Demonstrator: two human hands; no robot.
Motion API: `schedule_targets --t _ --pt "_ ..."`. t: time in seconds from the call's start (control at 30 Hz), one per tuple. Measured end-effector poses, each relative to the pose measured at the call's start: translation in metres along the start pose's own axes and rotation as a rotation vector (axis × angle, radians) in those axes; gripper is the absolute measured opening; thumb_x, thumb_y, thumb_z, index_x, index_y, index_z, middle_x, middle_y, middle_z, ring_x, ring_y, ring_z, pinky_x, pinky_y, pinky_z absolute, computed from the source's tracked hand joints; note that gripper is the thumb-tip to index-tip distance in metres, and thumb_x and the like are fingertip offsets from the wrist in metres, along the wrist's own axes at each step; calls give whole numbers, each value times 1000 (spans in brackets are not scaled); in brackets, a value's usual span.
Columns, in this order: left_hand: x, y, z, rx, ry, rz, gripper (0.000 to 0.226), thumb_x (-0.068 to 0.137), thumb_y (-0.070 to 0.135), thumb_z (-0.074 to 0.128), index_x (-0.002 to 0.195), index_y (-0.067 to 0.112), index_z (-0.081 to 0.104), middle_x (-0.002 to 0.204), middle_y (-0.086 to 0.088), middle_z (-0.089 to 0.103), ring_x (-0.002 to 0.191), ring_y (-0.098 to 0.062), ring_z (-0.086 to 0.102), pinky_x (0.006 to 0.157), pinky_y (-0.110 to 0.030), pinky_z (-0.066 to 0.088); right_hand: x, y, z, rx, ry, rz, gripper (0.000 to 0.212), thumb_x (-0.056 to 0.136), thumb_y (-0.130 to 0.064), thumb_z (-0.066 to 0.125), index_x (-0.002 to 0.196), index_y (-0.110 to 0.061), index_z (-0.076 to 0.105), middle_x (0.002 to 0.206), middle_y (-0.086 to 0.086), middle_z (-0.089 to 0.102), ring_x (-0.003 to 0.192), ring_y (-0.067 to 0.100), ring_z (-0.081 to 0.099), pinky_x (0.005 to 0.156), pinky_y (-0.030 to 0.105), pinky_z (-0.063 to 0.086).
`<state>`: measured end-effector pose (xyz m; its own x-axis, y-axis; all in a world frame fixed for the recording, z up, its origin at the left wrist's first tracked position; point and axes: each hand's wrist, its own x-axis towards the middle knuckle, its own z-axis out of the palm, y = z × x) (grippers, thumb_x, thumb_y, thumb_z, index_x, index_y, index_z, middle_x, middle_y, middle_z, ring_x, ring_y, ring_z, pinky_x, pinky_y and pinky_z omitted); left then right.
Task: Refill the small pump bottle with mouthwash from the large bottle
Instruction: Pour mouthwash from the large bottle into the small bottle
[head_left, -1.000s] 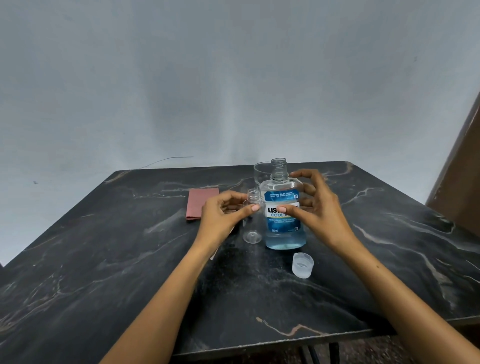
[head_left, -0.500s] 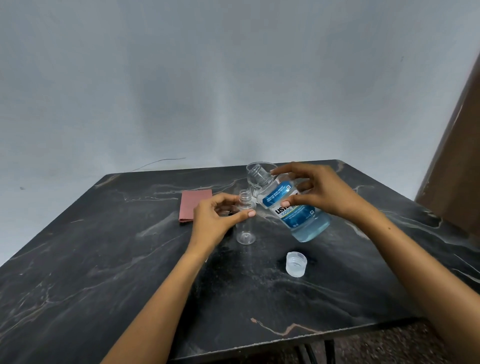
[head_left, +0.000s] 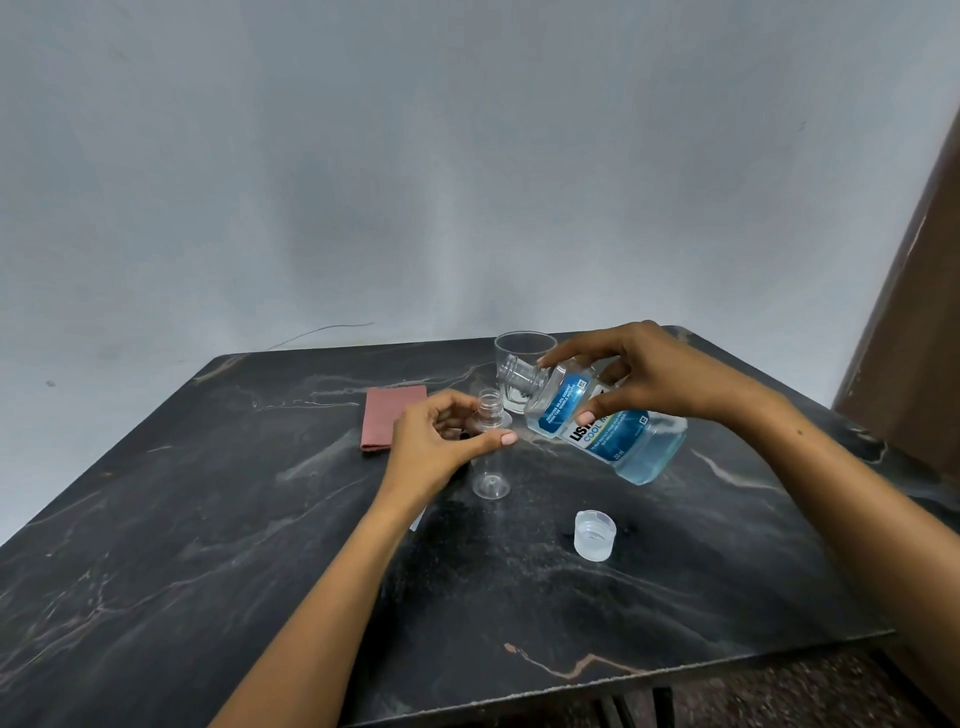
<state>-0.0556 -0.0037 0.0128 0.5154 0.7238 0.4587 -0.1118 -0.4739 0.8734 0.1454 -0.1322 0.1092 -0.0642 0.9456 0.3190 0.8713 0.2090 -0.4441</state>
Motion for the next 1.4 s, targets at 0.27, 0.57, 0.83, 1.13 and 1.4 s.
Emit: schedule_targets --t 0.27,0.57,0.83,1.13,1.4 --pt "5 -4 -12 3 -42 -52 51 49 39 89 92 16 75 89 1 77 86 -13 72 80 -24 57 5 -5 -2 -46 -54 23 57 70 -18 82 109 -52 58 113 -19 65 108 6 58 86 15 52" --pt "3 -1 -13 -30 -55 -52 38 58 28 87 93 15 77 87 5 77 84 -8 72 70 -14 53 11 -12 0 -102 -126 43 57 69 -16 82 117 -40 62 112 -13 67 103 9 61 90 35 54" --pt "6 -2 -16 5 -44 -75 30 63 23 87 91 17 77 84 3 77 79 -8 71 67 -16 54 18 -17 -3 -138 -166 35 56 71 -19 81 120 -36 62 118 -10 66 105 10 59 92 35 54" --pt "4 -2 -17 2 -63 -76 37 64 24 86 98 12 76 94 -3 76 92 -22 71 82 -33 58 21 -21 -6 -194 -190 37 57 71 -20 81 122 -37 62 119 -10 66 103 6 58 90 28 54" --pt "3 -2 -17 -10 -58 -68 38 66 20 85 98 3 74 96 -8 71 88 -18 65 83 -33 54 23 -30 -9 -208 -218 35 57 71 -16 81 122 -33 62 116 -11 67 103 8 60 93 34 53"
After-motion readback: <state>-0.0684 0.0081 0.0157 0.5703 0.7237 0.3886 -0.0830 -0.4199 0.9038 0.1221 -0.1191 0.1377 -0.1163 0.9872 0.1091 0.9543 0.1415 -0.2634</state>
